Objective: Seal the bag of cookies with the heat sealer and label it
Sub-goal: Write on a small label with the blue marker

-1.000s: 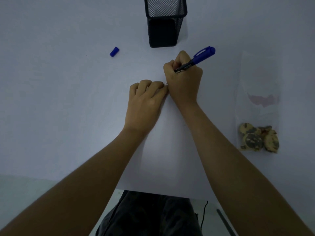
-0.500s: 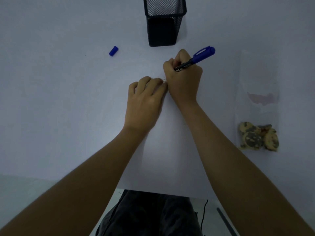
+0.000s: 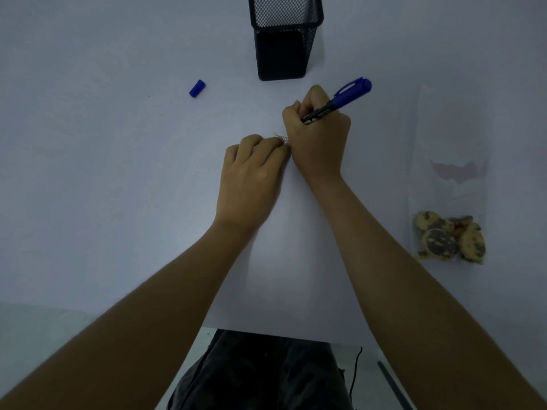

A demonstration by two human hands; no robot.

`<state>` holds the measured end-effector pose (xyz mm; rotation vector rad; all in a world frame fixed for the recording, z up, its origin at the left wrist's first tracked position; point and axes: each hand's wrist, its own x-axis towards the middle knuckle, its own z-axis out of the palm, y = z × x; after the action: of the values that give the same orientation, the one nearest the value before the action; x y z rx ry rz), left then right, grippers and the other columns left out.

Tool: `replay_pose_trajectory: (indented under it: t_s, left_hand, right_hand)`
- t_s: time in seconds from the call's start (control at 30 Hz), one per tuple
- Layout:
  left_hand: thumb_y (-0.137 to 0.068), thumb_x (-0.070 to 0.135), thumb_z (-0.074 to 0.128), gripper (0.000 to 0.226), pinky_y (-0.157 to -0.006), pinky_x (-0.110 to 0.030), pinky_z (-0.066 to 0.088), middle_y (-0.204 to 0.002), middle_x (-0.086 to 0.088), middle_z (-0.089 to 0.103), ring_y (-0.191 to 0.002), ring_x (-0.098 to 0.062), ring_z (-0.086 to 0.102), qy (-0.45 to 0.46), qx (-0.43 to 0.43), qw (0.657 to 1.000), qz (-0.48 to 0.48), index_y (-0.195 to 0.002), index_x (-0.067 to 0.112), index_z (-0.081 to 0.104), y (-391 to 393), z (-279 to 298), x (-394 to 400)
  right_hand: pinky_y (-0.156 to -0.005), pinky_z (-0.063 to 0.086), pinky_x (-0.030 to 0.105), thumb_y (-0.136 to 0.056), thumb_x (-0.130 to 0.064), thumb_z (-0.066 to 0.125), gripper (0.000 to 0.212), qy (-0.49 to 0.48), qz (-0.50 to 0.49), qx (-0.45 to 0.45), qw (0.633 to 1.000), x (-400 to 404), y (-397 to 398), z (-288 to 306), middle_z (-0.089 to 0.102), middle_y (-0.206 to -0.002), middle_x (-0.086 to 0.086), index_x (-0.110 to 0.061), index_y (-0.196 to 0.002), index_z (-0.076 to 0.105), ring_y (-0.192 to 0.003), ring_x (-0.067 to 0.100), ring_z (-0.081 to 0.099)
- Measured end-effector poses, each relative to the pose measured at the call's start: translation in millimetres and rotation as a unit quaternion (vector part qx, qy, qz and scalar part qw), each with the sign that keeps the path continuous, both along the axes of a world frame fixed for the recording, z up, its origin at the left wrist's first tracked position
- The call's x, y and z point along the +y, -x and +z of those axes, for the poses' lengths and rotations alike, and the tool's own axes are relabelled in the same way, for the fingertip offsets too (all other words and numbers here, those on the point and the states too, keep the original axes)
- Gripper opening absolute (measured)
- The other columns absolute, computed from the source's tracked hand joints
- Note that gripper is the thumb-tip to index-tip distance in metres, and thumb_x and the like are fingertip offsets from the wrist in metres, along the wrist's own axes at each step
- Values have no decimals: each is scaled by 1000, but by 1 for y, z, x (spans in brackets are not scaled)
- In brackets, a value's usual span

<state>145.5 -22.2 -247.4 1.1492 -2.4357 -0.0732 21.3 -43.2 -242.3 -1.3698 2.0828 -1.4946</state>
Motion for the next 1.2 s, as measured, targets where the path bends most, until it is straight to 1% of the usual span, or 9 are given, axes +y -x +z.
replay_pose_trajectory:
  t_s: [0.27, 0.4, 0.47, 0.53, 0.63, 0.87, 0.93, 1.03, 1.2]
  left_hand:
    - [-96, 23, 54, 22, -79, -35, 44, -108, -6, 69, -100, -27, 59, -2, 3, 1000, -4, -105, 9, 68, 0, 3, 0]
    - [-96, 23, 53, 22, -79, -35, 44, -107, -7, 69, -99, -28, 59, -2, 3, 1000, -5, -104, 9, 68, 0, 2, 1]
    - [-96, 23, 53, 21, -78, -35, 44, -107, -7, 69, -99, -28, 59, -3, 3, 1000, -3, -103, 9, 67, 0, 2, 1]
    - [-96, 23, 53, 21, -78, -35, 44, -107, -7, 69, -98, -28, 58, -3, 2, 1000, -2, -103, 9, 67, 1, 2, 1]
    - [-96, 23, 53, 21, -78, -35, 45, -107, -7, 69, -98, -28, 59, -2, 1, 1000, -2, -102, 9, 67, 1, 1, 0]
    - [-96, 24, 53, 21, -78, -35, 44, -108, -7, 69, -98, -28, 58, -2, -5, 1000, 0, -103, 10, 67, 0, 1, 0]
    - [-96, 23, 53, 21, -78, -35, 44, -108, -7, 69, -99, -28, 58, -4, -5, 1000, -1, -103, 10, 67, 0, 2, 0]
    - [-96, 23, 53, 21, -78, -35, 44, -108, -7, 69, -99, -28, 58, -4, -7, 1000, 0, -103, 10, 67, 1, 2, 0]
    - [-96, 24, 53, 22, -77, -35, 44, -108, -6, 69, -98, -28, 59, -4, -4, 1000, 1, -106, 10, 68, 1, 1, 0]
  right_hand:
    - [-46, 32, 7, -78, -3, 60, 27, -5, 3, 15, 1000, 0, 0, 0, 30, -48, -17, -16, -65, 40, -40, 0, 35]
    - [-46, 32, 9, -78, -3, 60, 26, -9, 2, 12, 1000, 0, -1, 0, 35, -48, -11, -15, -65, 40, -42, 9, 37]
    - [-45, 32, 9, -78, -3, 60, 26, -10, 2, 16, 1000, 0, -1, 1, 33, -48, -13, -15, -65, 40, -40, 6, 33]
    - [-46, 31, 7, -78, -3, 60, 27, -9, 4, 14, 1000, 0, -1, 0, 30, -48, -17, -16, -65, 40, -40, 1, 35]
    - [-47, 31, 5, -78, -2, 60, 29, -4, 12, 11, 1000, 1, -1, 0, 30, -47, -18, -16, -64, 39, -43, 0, 43]
    - [-47, 31, 5, -79, -3, 60, 28, -5, 13, 3, 1000, 1, -2, 1, 30, -48, -18, -16, -65, 40, -44, 0, 43]
    - [-47, 32, 6, -79, -3, 61, 27, -6, 11, -2, 1000, 1, -1, 1, 32, -48, -17, -15, -65, 42, -42, 1, 41]
    - [-47, 33, 7, -79, -5, 62, 23, -6, 12, -2, 1000, 1, -1, 0, 40, -49, -8, -13, -66, 46, -41, -1, 37]
    - [-46, 31, 5, -77, -3, 60, 26, 6, -20, 3, 1000, 1, 0, 1, 29, -47, -19, -15, -64, 41, -43, 0, 44]
